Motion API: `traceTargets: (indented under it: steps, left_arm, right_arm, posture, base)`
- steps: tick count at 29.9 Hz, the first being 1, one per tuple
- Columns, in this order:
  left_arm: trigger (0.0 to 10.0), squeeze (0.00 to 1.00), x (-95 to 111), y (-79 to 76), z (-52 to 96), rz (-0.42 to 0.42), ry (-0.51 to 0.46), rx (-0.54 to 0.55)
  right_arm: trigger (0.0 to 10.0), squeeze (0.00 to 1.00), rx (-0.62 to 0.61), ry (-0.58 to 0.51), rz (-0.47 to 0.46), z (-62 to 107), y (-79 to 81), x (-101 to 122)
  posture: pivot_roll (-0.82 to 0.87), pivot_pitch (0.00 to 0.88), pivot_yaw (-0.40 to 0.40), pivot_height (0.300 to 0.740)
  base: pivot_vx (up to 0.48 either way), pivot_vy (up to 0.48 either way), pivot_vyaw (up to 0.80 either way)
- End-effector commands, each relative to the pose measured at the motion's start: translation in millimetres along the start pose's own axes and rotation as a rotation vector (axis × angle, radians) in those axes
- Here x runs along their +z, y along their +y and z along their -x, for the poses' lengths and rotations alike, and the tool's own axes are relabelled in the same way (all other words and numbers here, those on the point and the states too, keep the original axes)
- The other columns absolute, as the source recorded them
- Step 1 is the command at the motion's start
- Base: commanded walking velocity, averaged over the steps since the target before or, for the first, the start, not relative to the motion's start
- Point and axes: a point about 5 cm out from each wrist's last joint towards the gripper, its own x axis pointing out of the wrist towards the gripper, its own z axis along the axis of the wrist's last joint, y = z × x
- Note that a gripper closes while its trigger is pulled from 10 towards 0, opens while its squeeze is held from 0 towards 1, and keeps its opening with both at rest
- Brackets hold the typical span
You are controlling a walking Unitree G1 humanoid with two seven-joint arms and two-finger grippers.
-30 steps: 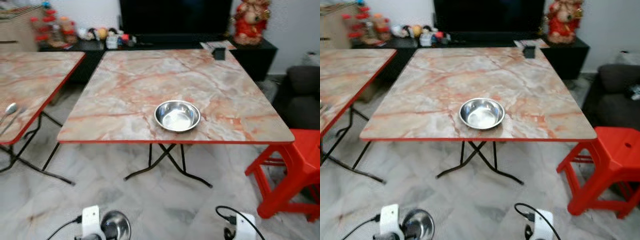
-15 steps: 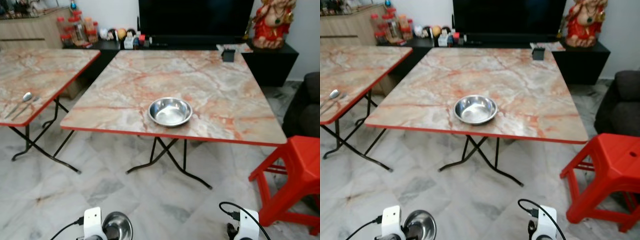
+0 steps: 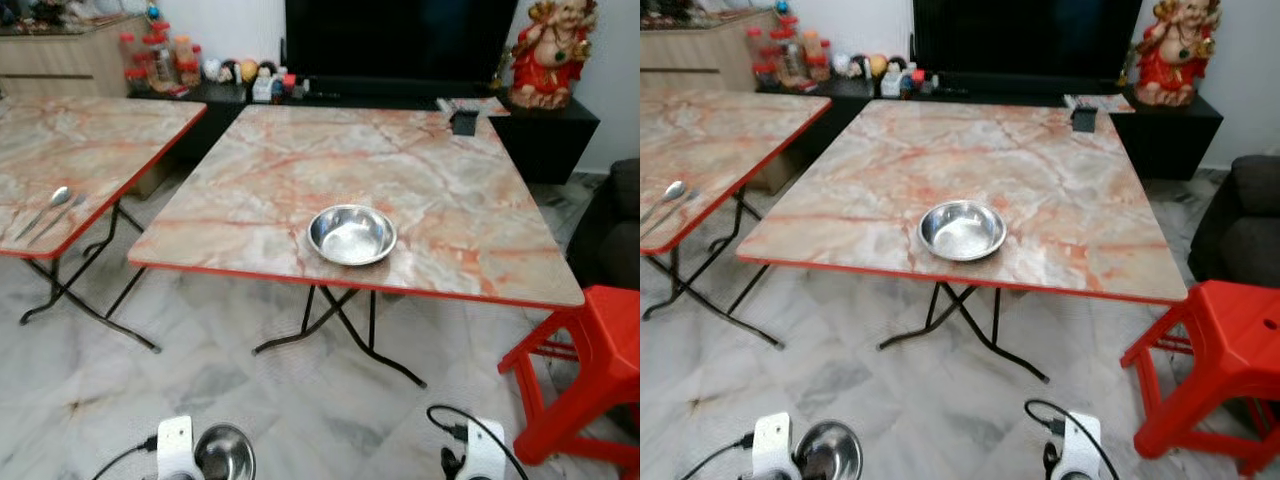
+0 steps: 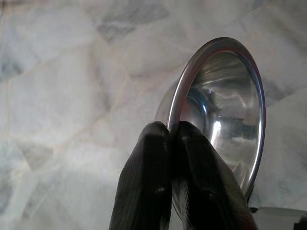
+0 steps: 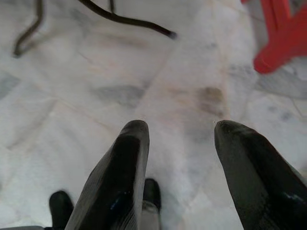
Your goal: Setting the table
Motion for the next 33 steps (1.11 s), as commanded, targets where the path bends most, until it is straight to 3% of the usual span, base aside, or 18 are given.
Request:
traceTargets:
  steps: [1, 10, 25, 33]
  left_arm:
    - [10.0, 0.00, -0.1, -1.2, -0.1, -0.015, 0.005, -0.015]
    - [10.0, 0.00, 1.9, -2.4, -0.5, -0.014, 0.000, -0.023]
    - [10.0, 0.00, 0.2, -2.5, -0.3, -0.022, 0.007, -0.016]
    - [10.0, 0.00, 0.3, -3.8, -0.3, -0.014, 0.005, -0.015]
  right_arm:
    - [10.0, 0.00, 0.005, -0.025, -0.010, -1.5, 1.6, 7.5]
    - [10.0, 0.00, 0.013, -0.022, -0.004, -1.9, 2.8, 8.7]
    - [10.0, 0.00, 0.025, -0.020, -0.010, -2.1, 5.7, 9.1]
    - [10.0, 0.00, 0.023, -0.021, -0.007, -2.2, 4.4, 9.8]
  posture:
    - [-0.04, 0.000, -0.011, 0.725]
    - [-0.03, 0.000, -0.015, 0.725]
    - [-0.03, 0.000, -0.021, 0.725]
    - [-0.03, 0.000, -0.026, 0.725]
  base:
    - [0.398, 0.000, 0.00]
    - [0.362, 0.000, 0.00]
    - [0.000, 0.000, 0.00]
    - [0.000, -0.257, 0.00]
